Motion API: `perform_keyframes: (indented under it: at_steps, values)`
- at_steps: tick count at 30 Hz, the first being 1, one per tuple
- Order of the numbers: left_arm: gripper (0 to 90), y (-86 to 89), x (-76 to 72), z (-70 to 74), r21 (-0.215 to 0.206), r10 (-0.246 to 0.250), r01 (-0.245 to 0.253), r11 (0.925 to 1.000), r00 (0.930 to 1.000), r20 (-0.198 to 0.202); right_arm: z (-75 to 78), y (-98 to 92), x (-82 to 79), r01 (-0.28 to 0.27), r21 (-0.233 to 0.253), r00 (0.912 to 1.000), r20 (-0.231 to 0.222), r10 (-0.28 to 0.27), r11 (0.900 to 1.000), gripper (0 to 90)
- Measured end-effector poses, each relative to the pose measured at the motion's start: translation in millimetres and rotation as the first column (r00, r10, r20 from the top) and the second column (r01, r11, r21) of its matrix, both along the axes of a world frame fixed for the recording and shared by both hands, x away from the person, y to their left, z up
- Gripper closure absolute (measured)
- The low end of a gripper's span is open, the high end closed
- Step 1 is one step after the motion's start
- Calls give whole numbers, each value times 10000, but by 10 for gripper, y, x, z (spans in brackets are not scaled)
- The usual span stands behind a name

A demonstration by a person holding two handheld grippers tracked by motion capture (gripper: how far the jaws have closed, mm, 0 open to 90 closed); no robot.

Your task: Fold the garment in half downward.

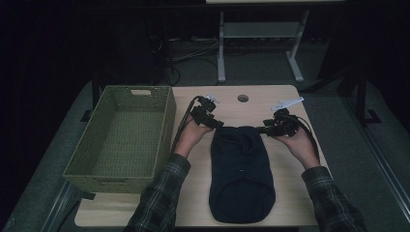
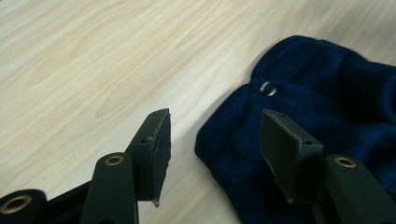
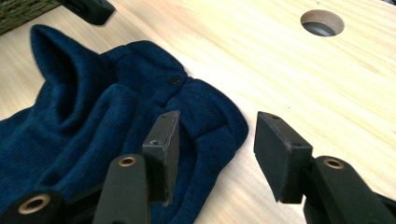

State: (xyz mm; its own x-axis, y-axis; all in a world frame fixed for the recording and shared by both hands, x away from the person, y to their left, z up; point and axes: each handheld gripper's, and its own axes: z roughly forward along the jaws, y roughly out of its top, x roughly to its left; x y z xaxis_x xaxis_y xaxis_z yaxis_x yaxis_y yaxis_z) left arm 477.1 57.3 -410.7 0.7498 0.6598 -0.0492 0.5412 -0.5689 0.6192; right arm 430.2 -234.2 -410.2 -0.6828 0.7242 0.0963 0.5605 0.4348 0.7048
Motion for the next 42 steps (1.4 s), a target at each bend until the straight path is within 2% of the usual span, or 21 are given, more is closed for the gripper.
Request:
perform_keyframes:
  at_steps: [3,8,10,12,18,25,30,35,39,42]
  values:
    - [430,-12,70,-120,38,54,-54,10000,9997,-222,-14,6,50,62,2,10000,-24,-62,10000,501]
    - [412,-28,153,-324,382,196,-168,9991,9970,-755,-67,17,141,254,39,9995,-166,-253,9997,501]
    - [400,-18,176,-365,273,263,-238,9993,9951,-955,-104,22,181,302,-51,9994,-176,-303,9995,502]
    - [396,-18,180,-377,225,246,-226,9995,9953,-942,-147,31,220,412,-31,9987,-295,-413,9991,504]
    - [397,-57,167,-406,465,18,23,9989,9960,-888,-254,69,359,538,-124,9974,-482,-544,9985,512]
    - [396,-39,181,-435,248,70,-44,9997,9942,-1077,-375,138,430,548,-645,9961,-661,-591,9964,524]
    - [401,-35,179,-435,309,-42,74,9995,9946,-1036,-457,119,442,555,-528,9932,-991,-606,9971,539]
    - [423,-39,174,-432,287,-83,114,9995,9941,-1081,-497,115,427,471,-359,9931,-1062,-507,9982,576]
    - [468,-48,167,-426,281,-162,195,9994,9935,-1126,-540,100,397,513,-63,9934,-1025,-516,9987,608]
    - [526,-60,154,-426,119,-245,262,9996,9924,-1208,-552,107,386,528,108,9913,-1210,-511,9985,667]
